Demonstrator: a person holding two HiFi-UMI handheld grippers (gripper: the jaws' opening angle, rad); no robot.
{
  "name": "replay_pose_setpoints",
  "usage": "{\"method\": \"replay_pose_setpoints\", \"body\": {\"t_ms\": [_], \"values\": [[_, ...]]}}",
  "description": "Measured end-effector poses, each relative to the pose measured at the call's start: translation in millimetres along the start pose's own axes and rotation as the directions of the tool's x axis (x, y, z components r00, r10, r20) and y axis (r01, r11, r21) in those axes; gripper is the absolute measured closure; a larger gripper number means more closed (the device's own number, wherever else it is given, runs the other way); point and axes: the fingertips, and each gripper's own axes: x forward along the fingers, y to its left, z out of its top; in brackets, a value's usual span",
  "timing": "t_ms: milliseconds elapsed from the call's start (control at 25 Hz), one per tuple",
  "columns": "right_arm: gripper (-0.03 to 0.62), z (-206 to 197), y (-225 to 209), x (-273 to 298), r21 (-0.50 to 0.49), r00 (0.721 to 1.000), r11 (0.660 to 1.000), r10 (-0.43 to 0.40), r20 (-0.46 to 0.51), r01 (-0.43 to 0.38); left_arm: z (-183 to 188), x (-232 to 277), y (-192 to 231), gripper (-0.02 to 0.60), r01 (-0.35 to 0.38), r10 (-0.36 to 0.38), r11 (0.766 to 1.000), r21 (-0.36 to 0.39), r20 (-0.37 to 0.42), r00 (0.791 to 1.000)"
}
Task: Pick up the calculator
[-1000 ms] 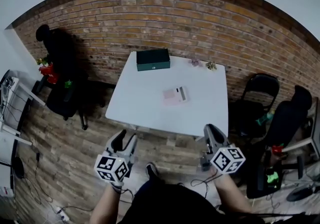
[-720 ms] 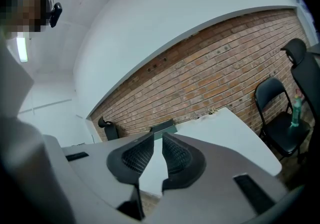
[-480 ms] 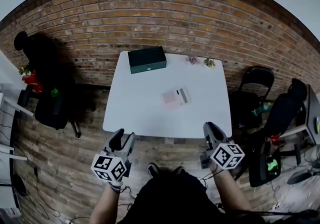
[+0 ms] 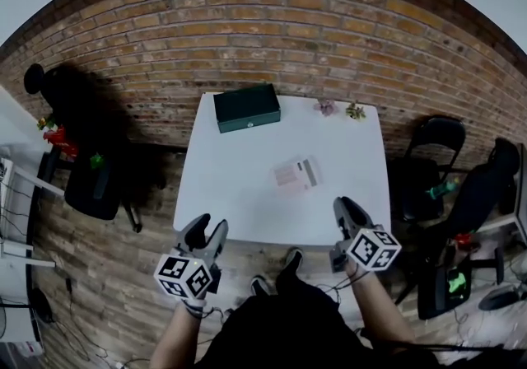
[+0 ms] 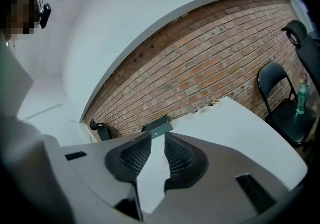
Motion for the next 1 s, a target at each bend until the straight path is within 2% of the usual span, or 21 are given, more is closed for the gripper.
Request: {"method": "replay_pose_setpoints", "body": {"t_ms": [200, 480, 720, 880, 1000], "values": [[0.505, 5.1, -20.6, 43.8, 0.023, 0.999, 0.999, 0.032, -0.043, -0.031, 16.9, 37.5, 2.4, 0.393, -0.052, 0.052, 0.997, 0.06, -0.013, 0.999], [0.496, 1.2, -62.8, 82.8, 0.05, 0.991, 0.998, 0.052, -0.12, -0.046, 27.2, 90.9, -1.7, 0.393, -0.101, 0.104, 0.991, 0.087, -0.036, 0.994], [0.473, -13.0, -85.1, 105.9, 0.072, 0.985, 0.997, 0.045, -0.169, -0.033, 25.5, 130.9, -7.8, 0.393, -0.064, 0.074, 0.991, 0.116, -0.078, 0.994], [0.469, -24.4, -97.8, 123.8, 0.042, 0.981, 0.999, 0.027, -0.191, -0.019, 16.7, 157.0, 3.9, 0.391, -0.023, 0.039, 0.992, 0.124, -0.129, 0.991], [0.459, -31.0, -105.9, 136.8, 0.056, 0.978, 0.998, 0.012, -0.206, 0.0, 11.1, 175.7, 12.3, 0.392, 0.018, 0.001, 0.993, 0.116, -0.166, 0.986]]}}
